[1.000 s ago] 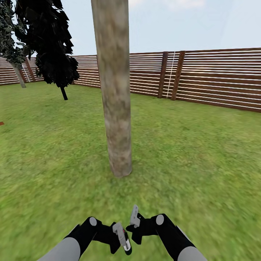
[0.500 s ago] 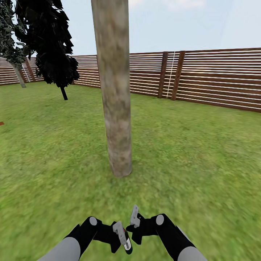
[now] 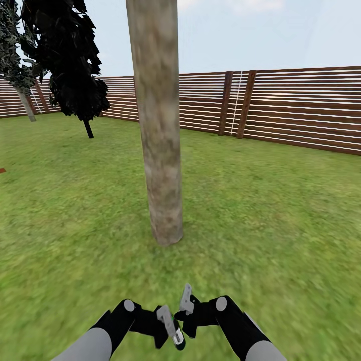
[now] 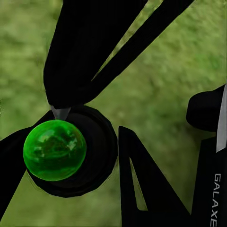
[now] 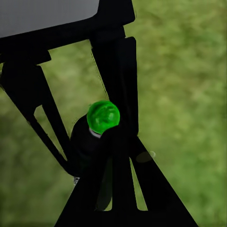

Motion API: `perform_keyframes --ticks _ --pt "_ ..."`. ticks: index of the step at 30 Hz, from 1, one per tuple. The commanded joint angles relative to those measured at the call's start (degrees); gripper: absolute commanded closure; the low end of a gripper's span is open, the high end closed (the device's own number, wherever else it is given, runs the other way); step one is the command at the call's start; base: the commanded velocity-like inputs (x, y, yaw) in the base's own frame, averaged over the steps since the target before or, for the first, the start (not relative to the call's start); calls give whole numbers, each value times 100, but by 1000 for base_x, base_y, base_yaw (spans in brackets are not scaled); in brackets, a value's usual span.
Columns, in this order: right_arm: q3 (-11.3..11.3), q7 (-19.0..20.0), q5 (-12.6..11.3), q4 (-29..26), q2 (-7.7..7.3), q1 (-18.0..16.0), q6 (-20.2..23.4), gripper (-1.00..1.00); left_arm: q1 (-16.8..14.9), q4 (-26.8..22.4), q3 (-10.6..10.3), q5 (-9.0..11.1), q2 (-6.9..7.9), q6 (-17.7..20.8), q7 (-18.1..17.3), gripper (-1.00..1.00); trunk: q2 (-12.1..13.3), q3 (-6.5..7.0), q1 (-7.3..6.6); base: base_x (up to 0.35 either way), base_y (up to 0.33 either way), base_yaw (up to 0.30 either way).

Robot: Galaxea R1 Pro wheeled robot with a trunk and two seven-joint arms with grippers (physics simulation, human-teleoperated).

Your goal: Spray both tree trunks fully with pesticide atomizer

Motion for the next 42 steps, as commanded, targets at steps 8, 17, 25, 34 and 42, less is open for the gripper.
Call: perform_keyframes --ticks 8,17,25,34,42 --pt "-5 5 61 -10 1 1 -51 100 6 1 2 70 59 -40 -23 100 -2 -5 -1 0 0 0" --pt "-5 5 69 -14 1 1 -51 100 58 -63 -39 -176 590 -24 5 100 -2 -5 -1 0 0 0" --pt "-5 5 69 -9 1 0 -57 100 87 -91 -32 -233 1714 -63 13 100 -2 -5 -1 0 0 0" --pt "-55 -111 69 36 -61 5 -78 -100 104 -102 29 -223 2232 -263 205 100 -2 -5 -1 0 0 0" --pt "-75 -3469 -1106 1585 -944 36 -139 -100 103 147 267 498 2050 195 2541 100 -2 -5 -1 0 0 0"
